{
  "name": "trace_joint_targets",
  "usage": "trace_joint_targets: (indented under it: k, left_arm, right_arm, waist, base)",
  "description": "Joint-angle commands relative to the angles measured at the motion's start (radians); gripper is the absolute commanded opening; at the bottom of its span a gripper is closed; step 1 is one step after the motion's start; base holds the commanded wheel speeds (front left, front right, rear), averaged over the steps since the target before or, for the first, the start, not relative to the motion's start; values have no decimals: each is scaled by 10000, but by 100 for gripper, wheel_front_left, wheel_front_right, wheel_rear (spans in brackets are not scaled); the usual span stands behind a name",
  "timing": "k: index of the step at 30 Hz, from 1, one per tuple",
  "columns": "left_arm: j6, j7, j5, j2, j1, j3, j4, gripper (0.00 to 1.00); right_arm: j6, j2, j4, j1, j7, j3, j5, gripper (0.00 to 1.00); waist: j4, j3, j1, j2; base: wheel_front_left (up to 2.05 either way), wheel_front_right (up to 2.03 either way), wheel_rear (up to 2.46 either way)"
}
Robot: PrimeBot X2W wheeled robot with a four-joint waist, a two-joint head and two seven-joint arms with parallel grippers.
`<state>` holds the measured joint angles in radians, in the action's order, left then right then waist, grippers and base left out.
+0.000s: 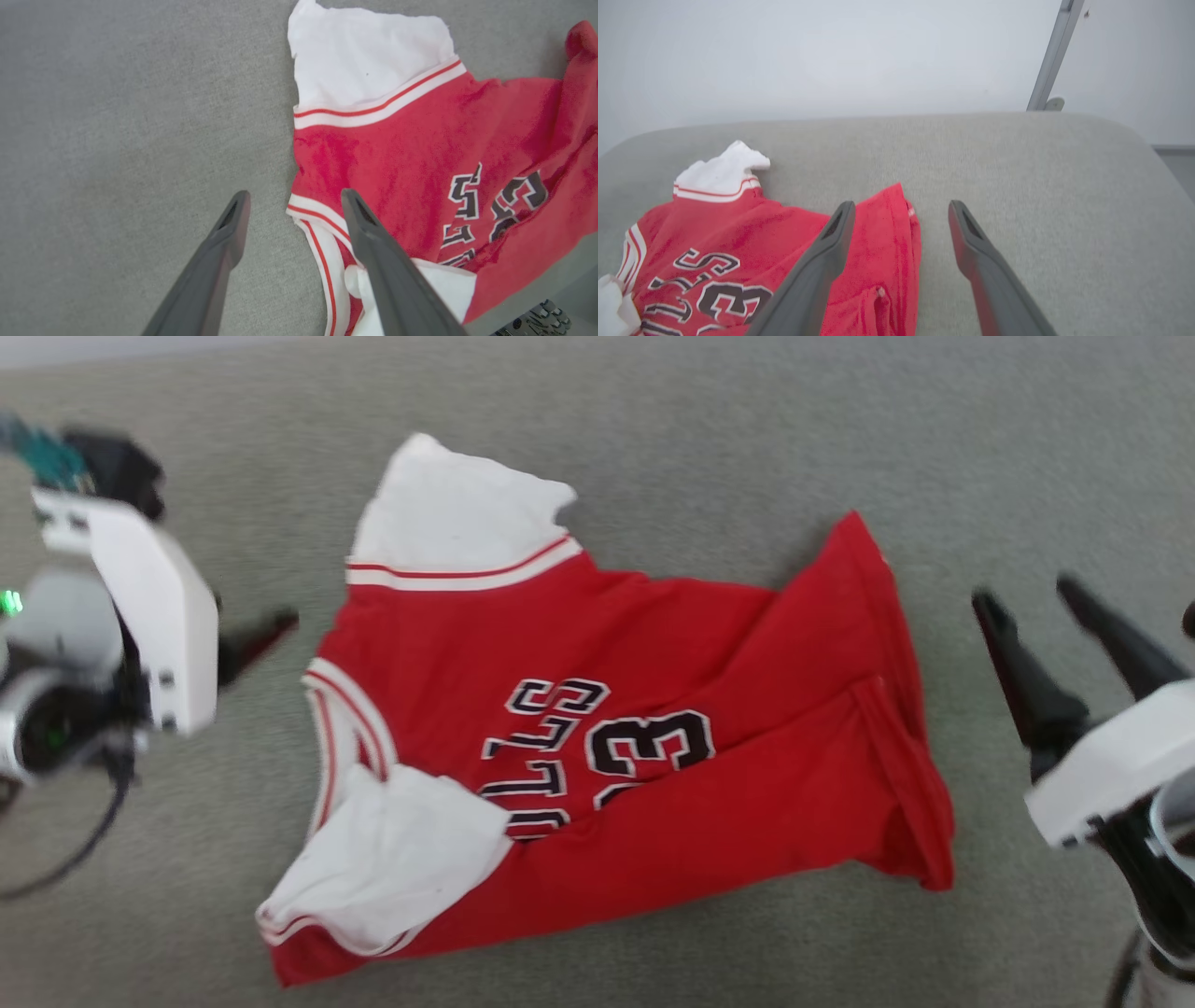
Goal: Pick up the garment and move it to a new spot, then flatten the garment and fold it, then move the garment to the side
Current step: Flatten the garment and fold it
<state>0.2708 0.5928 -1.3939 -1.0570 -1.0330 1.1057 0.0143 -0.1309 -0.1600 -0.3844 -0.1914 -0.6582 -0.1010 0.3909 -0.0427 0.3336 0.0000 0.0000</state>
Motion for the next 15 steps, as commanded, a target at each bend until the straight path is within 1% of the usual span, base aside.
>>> trace_joint_targets:
  k: [1,6,7,11,15]
  left_arm:
    - [-231,71,236,254,-516,-132,-376,100]
    - [-903,270,749,876,-1511,-198,-1607,100]
    - [-903,270,749,876,-1511,-198,-1607,100]
    - [-1414,413,978,1398,-2104,-146,-2737,100]
    - [-1829,496,1215,1792,-2592,-99,-3916,100]
  right_arm:
    - [4,186,20,-397,839,206,-284,100]
    - [4,492,416,-1091,2828,645,-867,100]
    - [4,492,416,-1091,2828,645,-867,100]
    - [4,690,871,-1484,4019,908,-1065,100]
    - [4,846,1320,-1754,4537,1234,-1024,100]
  waist:
    - [-442,355,0,0]
    - [-949,786,0,0]
    - [-949,786,0,0]
    - [-1310,1114,0,0]
    - [-1670,1448,0,0]
  base:
    - [0,0,0]
    - [0,0,0]
    - [0,0,0]
    - [0,0,0]
    - [0,0,0]
